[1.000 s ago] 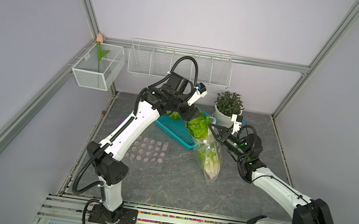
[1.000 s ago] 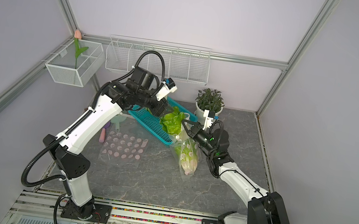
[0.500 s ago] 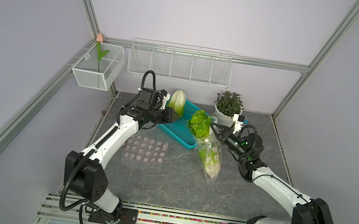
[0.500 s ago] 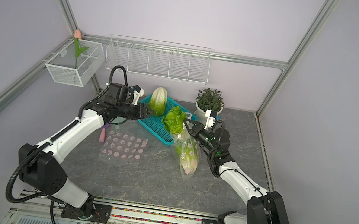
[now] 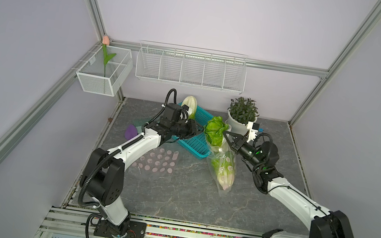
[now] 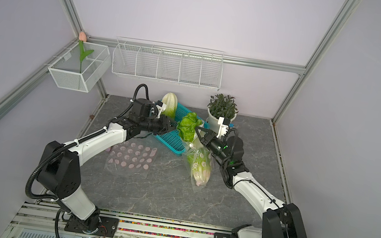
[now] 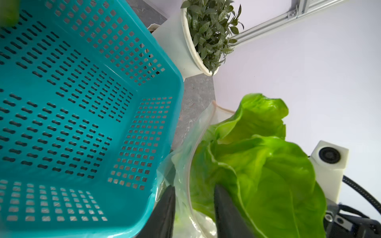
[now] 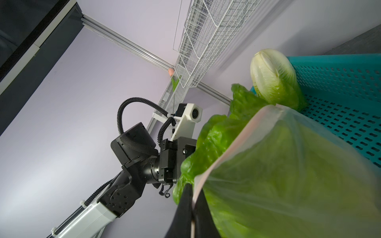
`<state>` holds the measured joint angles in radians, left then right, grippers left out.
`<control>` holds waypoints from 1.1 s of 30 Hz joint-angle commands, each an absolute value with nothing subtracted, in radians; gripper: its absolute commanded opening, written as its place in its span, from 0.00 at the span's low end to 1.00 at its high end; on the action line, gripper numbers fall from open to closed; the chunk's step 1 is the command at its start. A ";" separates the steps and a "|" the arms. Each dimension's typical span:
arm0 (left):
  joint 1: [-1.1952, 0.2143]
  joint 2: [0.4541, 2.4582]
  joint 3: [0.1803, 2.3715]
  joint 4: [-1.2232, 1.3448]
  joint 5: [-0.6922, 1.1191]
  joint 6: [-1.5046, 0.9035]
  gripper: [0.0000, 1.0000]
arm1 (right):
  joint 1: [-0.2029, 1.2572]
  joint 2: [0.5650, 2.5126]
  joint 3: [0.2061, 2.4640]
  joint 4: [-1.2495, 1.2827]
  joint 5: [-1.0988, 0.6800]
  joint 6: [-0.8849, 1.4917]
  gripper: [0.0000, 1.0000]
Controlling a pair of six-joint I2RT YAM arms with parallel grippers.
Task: Put the chinese cabbages into a zipper bag and zip it
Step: Adjust the zipper food storage bag at the center of the board.
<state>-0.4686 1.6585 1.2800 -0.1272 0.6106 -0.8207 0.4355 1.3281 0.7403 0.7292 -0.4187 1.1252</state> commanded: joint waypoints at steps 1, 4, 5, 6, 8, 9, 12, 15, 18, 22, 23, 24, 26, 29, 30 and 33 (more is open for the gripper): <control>-0.474 1.691 1.245 -0.040 0.628 -0.886 0.33 | 0.435 1.309 0.733 0.742 -0.410 1.123 0.07; -0.473 1.706 1.211 0.025 0.643 -0.942 0.32 | 0.434 1.310 0.724 0.744 -0.400 1.125 0.07; -0.471 1.709 1.199 0.041 0.648 -0.956 0.32 | 0.435 1.309 0.722 0.744 -0.399 1.125 0.07; -0.471 1.709 1.187 0.051 0.648 -0.970 0.32 | 0.435 1.308 0.720 0.744 -0.397 1.126 0.07; -0.469 1.704 1.163 0.083 0.645 -0.998 0.32 | 0.434 1.303 0.714 0.744 -0.393 1.124 0.07; -0.469 1.705 1.152 0.104 0.646 -1.016 0.32 | 0.434 1.302 0.712 0.743 -0.392 1.125 0.07; -0.471 1.704 1.121 0.178 0.653 -1.068 0.33 | 0.434 1.302 0.709 0.740 -0.391 1.125 0.07; -0.475 1.700 1.116 0.189 0.655 -1.075 0.35 | 0.433 1.301 0.706 0.739 -0.390 1.125 0.07; -0.473 1.677 1.103 0.212 0.650 -1.090 0.36 | 0.434 1.297 0.705 0.736 -0.390 1.124 0.07; -0.480 1.672 1.110 0.225 0.655 -1.111 0.36 | 0.434 1.287 0.702 0.723 -0.385 1.115 0.07; -0.482 1.675 1.112 0.223 0.656 -1.108 0.35 | 0.434 1.287 0.703 0.723 -0.384 1.115 0.07; -0.485 1.683 1.114 0.225 0.659 -1.107 0.35 | 0.434 1.287 0.703 0.723 -0.383 1.115 0.07; -0.492 1.695 1.113 0.234 0.667 -1.112 0.34 | 0.434 1.289 0.703 0.724 -0.383 1.115 0.07; -0.508 1.707 1.121 0.244 0.673 -1.113 0.34 | 0.434 1.290 0.703 0.723 -0.383 1.116 0.07; -0.514 1.711 1.128 0.243 0.672 -1.111 0.34 | 0.434 1.290 0.703 0.723 -0.383 1.115 0.07; -0.528 1.737 1.139 0.246 0.677 -1.109 0.31 | 0.435 1.293 0.700 0.724 -0.380 1.115 0.07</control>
